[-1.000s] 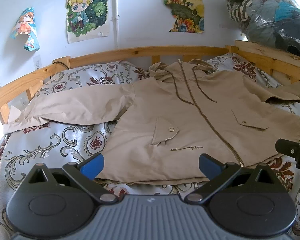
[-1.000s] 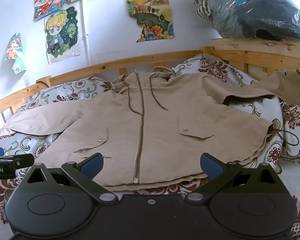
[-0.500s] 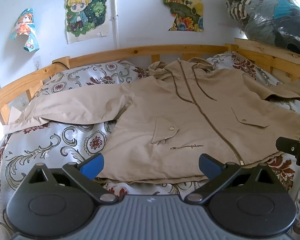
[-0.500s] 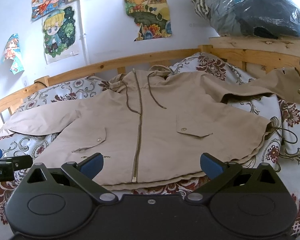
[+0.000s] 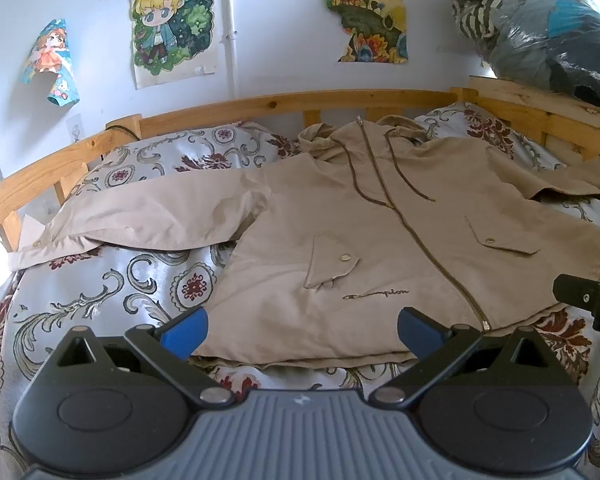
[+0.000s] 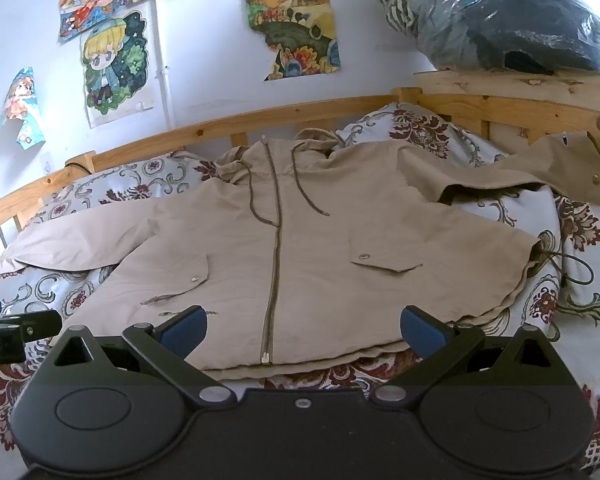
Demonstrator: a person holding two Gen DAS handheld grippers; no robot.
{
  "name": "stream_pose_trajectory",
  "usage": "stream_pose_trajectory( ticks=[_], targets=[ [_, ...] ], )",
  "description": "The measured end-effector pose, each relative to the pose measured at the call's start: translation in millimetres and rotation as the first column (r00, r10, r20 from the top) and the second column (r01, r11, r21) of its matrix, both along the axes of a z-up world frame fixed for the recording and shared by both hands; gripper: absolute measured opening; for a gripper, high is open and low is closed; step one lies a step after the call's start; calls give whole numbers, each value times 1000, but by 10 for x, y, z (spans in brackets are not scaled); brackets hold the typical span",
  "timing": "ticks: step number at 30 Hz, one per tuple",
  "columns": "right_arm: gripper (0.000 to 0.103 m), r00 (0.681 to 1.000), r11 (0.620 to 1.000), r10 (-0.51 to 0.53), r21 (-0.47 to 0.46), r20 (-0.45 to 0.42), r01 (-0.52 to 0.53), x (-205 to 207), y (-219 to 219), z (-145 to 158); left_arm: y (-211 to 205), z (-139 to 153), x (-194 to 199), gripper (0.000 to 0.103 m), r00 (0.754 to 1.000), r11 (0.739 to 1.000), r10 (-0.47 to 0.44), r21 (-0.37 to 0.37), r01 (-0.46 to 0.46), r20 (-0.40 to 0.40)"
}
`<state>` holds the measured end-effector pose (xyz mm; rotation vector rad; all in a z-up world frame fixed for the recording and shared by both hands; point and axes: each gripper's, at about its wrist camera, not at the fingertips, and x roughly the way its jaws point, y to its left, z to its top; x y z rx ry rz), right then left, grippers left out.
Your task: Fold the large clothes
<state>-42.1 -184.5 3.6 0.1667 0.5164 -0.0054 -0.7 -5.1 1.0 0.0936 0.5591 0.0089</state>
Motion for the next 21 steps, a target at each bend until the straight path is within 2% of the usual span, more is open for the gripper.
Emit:
stream_pose_trajectory(
  ticks=[21],
  targets=[
    [102, 1000, 1000, -20, 0, -5, 20, -8, -8, 14, -14, -7, -6, 102, 1000, 1000, 6, 3, -6, 6]
  ],
)
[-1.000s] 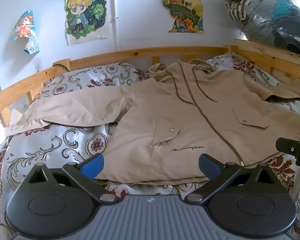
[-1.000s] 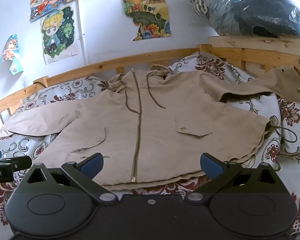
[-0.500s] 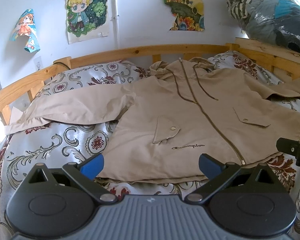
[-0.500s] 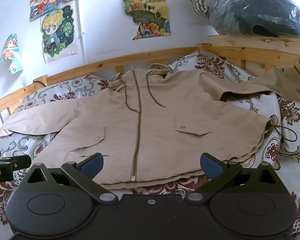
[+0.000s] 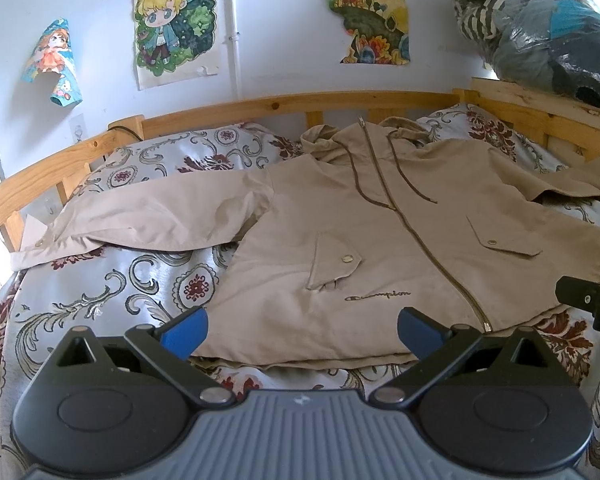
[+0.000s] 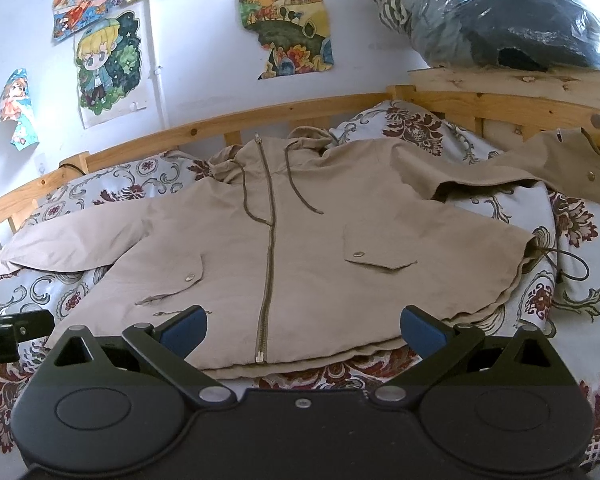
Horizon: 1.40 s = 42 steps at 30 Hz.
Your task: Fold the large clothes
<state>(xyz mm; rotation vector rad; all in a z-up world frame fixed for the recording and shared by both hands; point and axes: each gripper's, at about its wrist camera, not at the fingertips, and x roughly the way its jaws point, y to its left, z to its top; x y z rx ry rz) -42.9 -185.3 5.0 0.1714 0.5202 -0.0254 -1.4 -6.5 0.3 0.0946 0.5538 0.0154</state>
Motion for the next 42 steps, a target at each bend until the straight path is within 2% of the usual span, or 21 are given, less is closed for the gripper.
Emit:
stream_pose_trajectory(
  ticks=[20, 22, 27, 31, 33, 36, 39, 42],
  targets=[
    [102, 1000, 1000, -10, 10, 10, 10, -29, -24, 10, -38, -1, 71, 102, 1000, 1000, 13, 29, -12, -24],
    [102, 1000, 1000, -16, 16, 11, 16, -36, -36, 19, -67, 9, 98, 102, 1000, 999, 6, 47, -5, -30],
    [102, 999, 998, -48, 49, 13, 47, -34, -122, 81, -214, 90, 224, 102, 996, 987, -47, 149, 58, -78],
    [102, 996, 990, -89, 111, 30, 85, 5, -305, 238, -329, 273, 499, 102, 984, 966, -100, 223, 132, -145],
    [102, 994, 986, -106, 130, 32, 101, 45, -428, 338, -393, 381, 708, 102, 976, 945, -133, 275, 178, -174],
    [102, 986, 982, -161, 107, 37, 156, 151, -689, 535, -507, 478, 1090, 102, 968, 917, -140, 340, 207, -210],
    [102, 966, 967, -253, 46, 50, 250, 242, -984, 662, -576, 469, 1482, 102, 964, 927, -153, 307, 216, -216],
    [102, 924, 925, -380, -11, 40, 381, 361, -1358, 685, -599, 332, 1823, 102, 956, 935, -210, 244, 258, -207]
  ],
)
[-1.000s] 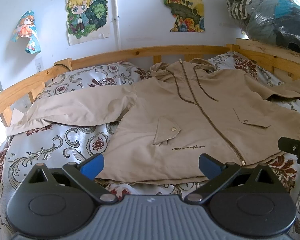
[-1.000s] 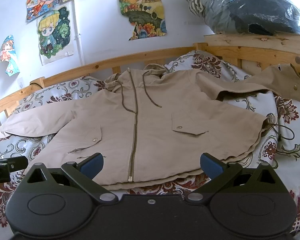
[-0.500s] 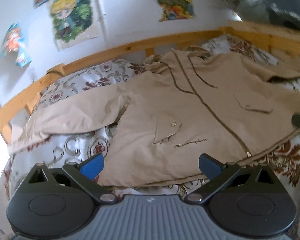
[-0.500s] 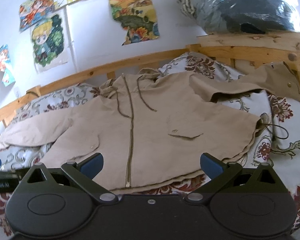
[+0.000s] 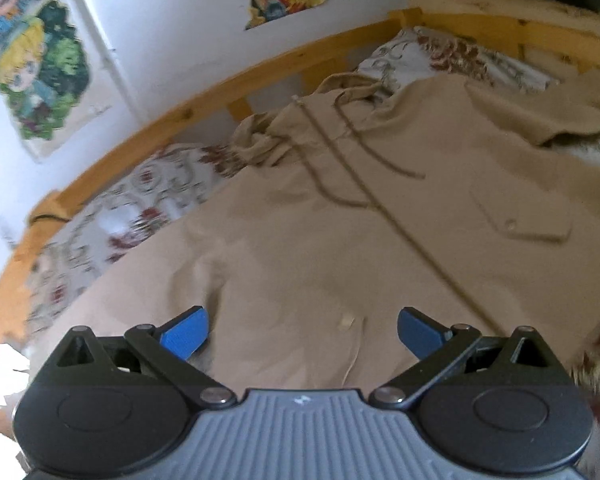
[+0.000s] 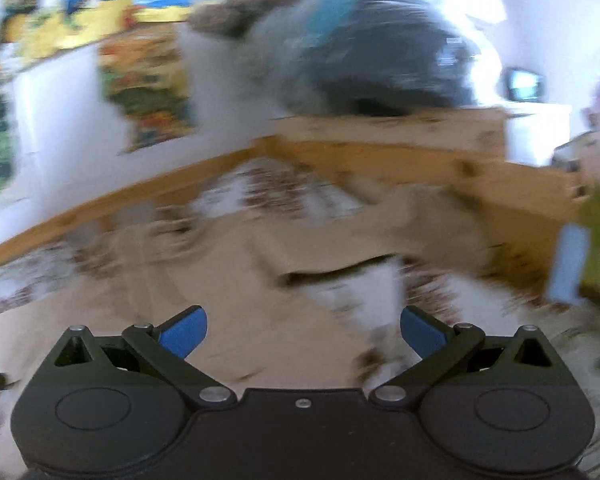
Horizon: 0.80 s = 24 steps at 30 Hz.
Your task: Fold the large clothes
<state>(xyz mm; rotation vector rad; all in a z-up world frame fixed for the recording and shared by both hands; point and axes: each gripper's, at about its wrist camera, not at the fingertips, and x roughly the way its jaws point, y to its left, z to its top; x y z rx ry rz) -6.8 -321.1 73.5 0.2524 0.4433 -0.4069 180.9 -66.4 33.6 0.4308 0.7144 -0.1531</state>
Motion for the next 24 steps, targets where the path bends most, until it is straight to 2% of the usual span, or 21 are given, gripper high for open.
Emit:
stream_pose_trajectory(
  ticks=[2, 4, 6, 9, 12, 14, 17, 19, 22, 24],
  targets=[
    [102, 997, 996, -74, -61, -33, 72, 123, -231, -24, 25, -122, 161, 102, 999, 999, -33, -32, 34, 19],
    [98, 991, 978, -121, -181, -62, 108, 305, -452, -31, 64, -241, 309, 102, 998, 997, -48, -60, 50, 41],
    [93, 983, 938, -160, -324, -89, 123, 544, -646, -32, 106, -349, 452, 102, 998, 994, -55, -96, 58, 34],
    [89, 973, 872, -207, -470, -98, 138, 892, -896, -97, 152, -491, 658, 102, 996, 988, -85, -129, 85, 7],
    [75, 961, 832, -239, -540, -137, 130, 1237, -1117, -232, 162, -601, 838, 102, 995, 987, -102, -129, 99, -15],
    [70, 952, 821, -252, -560, -176, 113, 1441, -1243, -333, 158, -671, 936, 102, 994, 987, -104, -128, 100, -26],
    [44, 933, 789, -276, -609, -232, 82, 1681, -1342, -475, 182, -738, 1000, 102, 994, 986, -108, -131, 103, -34],
    [14, 923, 773, -286, -631, -256, 65, 1774, -1382, -528, 199, -755, 1011, 102, 994, 986, -108, -128, 103, -34],
    [2, 923, 770, -278, -636, -267, 47, 1806, -1421, -495, 273, -750, 987, 102, 995, 986, -100, -134, 95, -30],
    [0, 934, 777, -253, -628, -252, 41, 1787, -1388, -368, 329, -732, 958, 102, 996, 987, -86, -136, 80, -37]
  ],
)
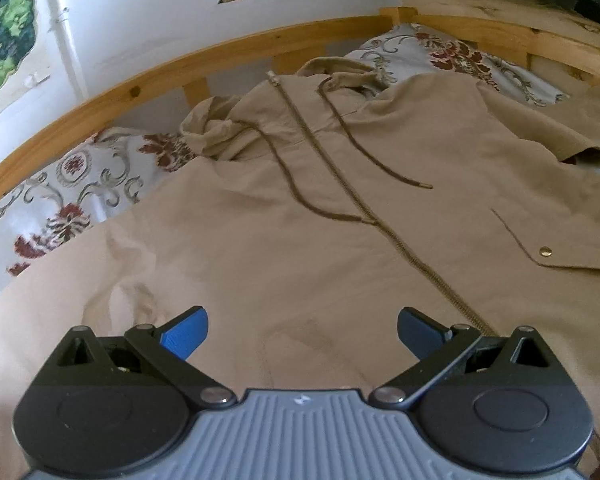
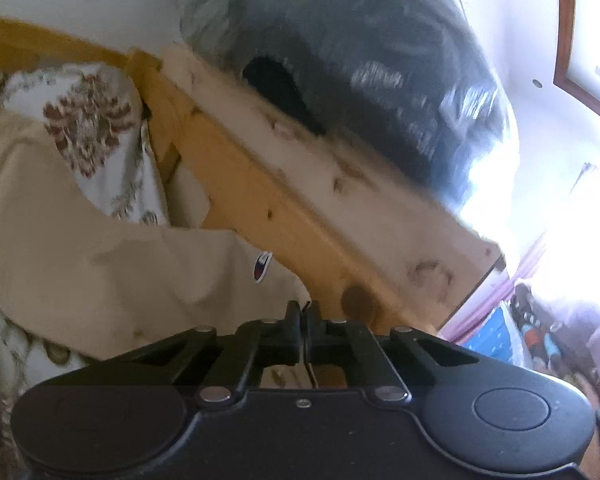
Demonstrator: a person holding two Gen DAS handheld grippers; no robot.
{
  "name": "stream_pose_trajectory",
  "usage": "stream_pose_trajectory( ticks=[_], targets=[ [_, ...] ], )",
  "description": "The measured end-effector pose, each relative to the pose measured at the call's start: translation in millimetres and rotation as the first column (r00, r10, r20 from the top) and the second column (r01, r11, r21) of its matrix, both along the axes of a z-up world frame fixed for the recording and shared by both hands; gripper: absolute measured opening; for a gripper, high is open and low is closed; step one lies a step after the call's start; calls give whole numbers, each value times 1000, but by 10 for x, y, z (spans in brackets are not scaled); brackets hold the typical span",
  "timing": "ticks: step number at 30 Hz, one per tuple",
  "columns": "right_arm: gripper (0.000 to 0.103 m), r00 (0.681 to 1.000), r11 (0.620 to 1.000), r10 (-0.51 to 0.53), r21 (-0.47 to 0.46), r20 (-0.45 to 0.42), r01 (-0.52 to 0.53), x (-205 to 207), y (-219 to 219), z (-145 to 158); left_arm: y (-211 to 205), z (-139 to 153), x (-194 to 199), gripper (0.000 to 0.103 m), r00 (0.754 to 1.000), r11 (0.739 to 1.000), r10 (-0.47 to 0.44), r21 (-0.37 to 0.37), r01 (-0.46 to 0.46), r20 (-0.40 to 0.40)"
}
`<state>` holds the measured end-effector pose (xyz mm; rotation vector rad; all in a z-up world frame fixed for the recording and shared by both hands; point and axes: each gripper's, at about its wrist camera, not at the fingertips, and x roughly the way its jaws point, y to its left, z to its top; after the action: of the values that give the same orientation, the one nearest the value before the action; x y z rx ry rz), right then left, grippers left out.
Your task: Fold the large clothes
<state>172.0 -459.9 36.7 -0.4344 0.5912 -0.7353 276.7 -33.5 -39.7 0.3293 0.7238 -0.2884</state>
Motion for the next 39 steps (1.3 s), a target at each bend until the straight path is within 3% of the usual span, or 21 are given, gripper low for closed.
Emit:
stream_pose_trajectory(
  ticks=[4, 8, 11, 15, 20, 22, 27, 29, 31, 34, 35, 37, 39],
  targets=[
    [0, 990, 989, 82, 116, 112, -95, -97, 208, 510, 107, 95, -118, 102, 1000, 1000, 17, 9, -17, 14],
    [0, 929, 912, 243, 260, 280, -317, -165, 618, 1173, 255, 251, -310, 102, 999, 999, 37, 8, -38, 40],
    [0, 838, 786, 379, 341, 393, -516, -113, 1032, 1552, 366, 357, -449, 102, 997, 998, 59, -4, -59, 50],
    [0, 694, 569, 538, 401, 479, -718, 162, 1735, 1743, 503, 441, -597, 102, 995, 996, 87, -33, -85, 55],
    [0, 578, 378, 656, 451, 486, -809, 579, 2700, 1540, 662, 390, -652, 102, 994, 993, 106, -57, -104, 37],
    [0, 554, 336, 690, 471, 466, -816, 775, 3049, 1329, 737, 327, -623, 102, 993, 992, 114, -50, -113, 23],
    [8, 540, 287, 752, 550, 378, -784, 1258, 3679, 558, 931, 160, -481, 102, 989, 988, 147, -40, -147, 5],
    [27, 538, 265, 763, 588, 357, -765, 1372, 3769, 259, 996, 116, -418, 102, 987, 986, 159, -52, -158, 3],
    [57, 546, 239, 759, 628, 354, -740, 1458, 3720, 34, 1052, 88, -350, 102, 986, 983, 169, -81, -167, 14],
    [73, 567, 229, 729, 643, 384, -730, 1434, 3435, -154, 1023, 63, -204, 102, 984, 976, 173, -140, -167, 31],
    [76, 575, 239, 717, 636, 394, -734, 1407, 3283, -184, 974, 50, -135, 102, 985, 975, 168, -156, -160, 41],
    [85, 611, 320, 685, 590, 396, -741, 1335, 2985, -230, 856, 3, 7, 102, 986, 975, 159, -164, -147, 57],
    [86, 677, 476, 636, 504, 369, -721, 1327, 2646, -286, 692, -78, 159, 102, 983, 978, 170, -136, -159, 69]
  ],
)
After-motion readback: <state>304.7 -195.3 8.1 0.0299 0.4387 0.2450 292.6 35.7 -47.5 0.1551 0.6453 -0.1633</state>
